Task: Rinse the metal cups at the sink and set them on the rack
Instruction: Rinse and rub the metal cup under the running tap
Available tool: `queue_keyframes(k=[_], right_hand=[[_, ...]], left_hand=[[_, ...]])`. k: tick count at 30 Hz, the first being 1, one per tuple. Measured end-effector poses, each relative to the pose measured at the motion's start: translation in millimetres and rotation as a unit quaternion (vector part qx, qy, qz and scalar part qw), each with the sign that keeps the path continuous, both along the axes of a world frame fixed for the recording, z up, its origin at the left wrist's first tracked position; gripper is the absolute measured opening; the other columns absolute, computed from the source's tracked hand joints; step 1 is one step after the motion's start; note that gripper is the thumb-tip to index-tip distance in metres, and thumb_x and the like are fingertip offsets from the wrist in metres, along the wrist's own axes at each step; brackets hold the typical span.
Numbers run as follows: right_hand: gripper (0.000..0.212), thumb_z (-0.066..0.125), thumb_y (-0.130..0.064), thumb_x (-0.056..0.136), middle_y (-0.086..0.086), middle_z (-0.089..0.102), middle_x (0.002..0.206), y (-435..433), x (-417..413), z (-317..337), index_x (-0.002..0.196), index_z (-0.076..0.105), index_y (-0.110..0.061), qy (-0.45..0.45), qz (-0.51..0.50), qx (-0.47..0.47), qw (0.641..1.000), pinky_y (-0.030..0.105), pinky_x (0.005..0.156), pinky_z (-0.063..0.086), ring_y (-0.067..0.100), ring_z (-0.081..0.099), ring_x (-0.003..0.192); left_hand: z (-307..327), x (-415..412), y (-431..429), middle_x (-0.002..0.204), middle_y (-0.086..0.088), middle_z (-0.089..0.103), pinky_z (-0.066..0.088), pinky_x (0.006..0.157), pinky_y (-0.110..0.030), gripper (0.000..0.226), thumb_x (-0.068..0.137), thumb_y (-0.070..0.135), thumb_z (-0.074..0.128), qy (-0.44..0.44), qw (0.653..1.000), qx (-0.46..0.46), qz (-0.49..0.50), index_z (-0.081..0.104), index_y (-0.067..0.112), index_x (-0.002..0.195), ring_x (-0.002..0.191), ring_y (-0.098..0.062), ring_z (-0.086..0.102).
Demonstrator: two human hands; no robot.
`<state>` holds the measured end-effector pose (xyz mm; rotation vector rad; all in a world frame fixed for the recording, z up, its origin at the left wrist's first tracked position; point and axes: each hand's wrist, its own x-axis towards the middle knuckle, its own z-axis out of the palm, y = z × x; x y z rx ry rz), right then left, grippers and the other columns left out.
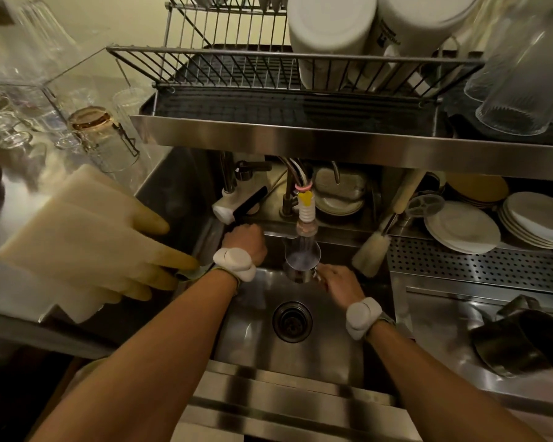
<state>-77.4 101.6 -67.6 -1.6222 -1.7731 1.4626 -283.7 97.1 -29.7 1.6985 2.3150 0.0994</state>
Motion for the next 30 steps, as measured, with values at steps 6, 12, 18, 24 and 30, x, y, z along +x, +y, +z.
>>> queue_keyframes(k=[6, 12, 18, 24, 30], right_hand=[[0.043, 0.038, -0.029, 0.101, 0.003, 0.051, 0.065, -2.4, 0.9, -5.0, 0.065, 0.053, -0.011, -0.017, 0.002, 0.017, 1.0, 0.03, 0.064, 0.034, 0.016, 0.045, 0.065], [0.043, 0.036, -0.031, 0.101, 0.005, 0.056, 0.07, -0.3, -2.6, -3.7, 0.074, 0.058, -0.006, -0.024, 0.019, 0.02, 0.999, 0.03, 0.066, 0.036, 0.014, 0.048, 0.065], [0.041, 0.035, -0.032, 0.101, 0.005, 0.051, 0.069, 6.6, 0.6, -8.6, 0.071, 0.053, -0.01, -0.036, 0.004, 0.005, 0.999, 0.029, 0.063, 0.034, 0.013, 0.044, 0.062], [0.042, 0.035, -0.034, 0.101, 0.005, 0.055, 0.073, 4.9, -3.2, -2.6, 0.068, 0.054, -0.014, -0.032, 0.003, -0.004, 0.999, 0.03, 0.064, 0.036, 0.014, 0.048, 0.066], [0.045, 0.034, -0.037, 0.1, 0.006, 0.053, 0.069, 6.0, -3.1, 5.1, 0.066, 0.051, -0.012, -0.019, -0.002, -0.001, 1.0, 0.031, 0.068, 0.034, 0.017, 0.048, 0.067]], left_hand=[[-4.9, -1.3, 1.1, 0.106, -0.015, 0.068, 0.054, 0.083, -0.043, 0.024, 0.088, 0.023, 0.05, -0.016, 1.0, -0.027, -0.001, 0.067, 0.007, 0.097, 0.096, -0.036, 0.064], [-7.8, -3.3, -0.1, 0.104, -0.016, 0.068, 0.055, 0.083, -0.043, 0.025, 0.089, 0.025, 0.05, -0.03, 0.999, -0.035, -0.001, 0.067, 0.008, 0.096, 0.094, -0.036, 0.065], [-9.2, -8.3, -0.2, 0.108, -0.013, 0.069, 0.055, 0.085, -0.043, 0.028, 0.09, 0.026, 0.05, -0.044, 0.998, -0.04, -0.001, 0.069, 0.011, 0.103, 0.096, -0.034, 0.066], [-4.4, -1.1, 0.5, 0.11, -0.011, 0.068, 0.055, 0.085, -0.042, 0.03, 0.092, 0.029, 0.047, -0.062, 0.997, -0.053, -0.015, 0.068, 0.014, 0.107, 0.097, -0.034, 0.065], [1.2, 3.3, -1.5, 0.116, -0.012, 0.066, 0.053, 0.09, -0.045, 0.028, 0.09, 0.024, 0.051, -0.092, 0.994, -0.042, -0.03, 0.064, 0.016, 0.114, 0.106, -0.036, 0.063]])
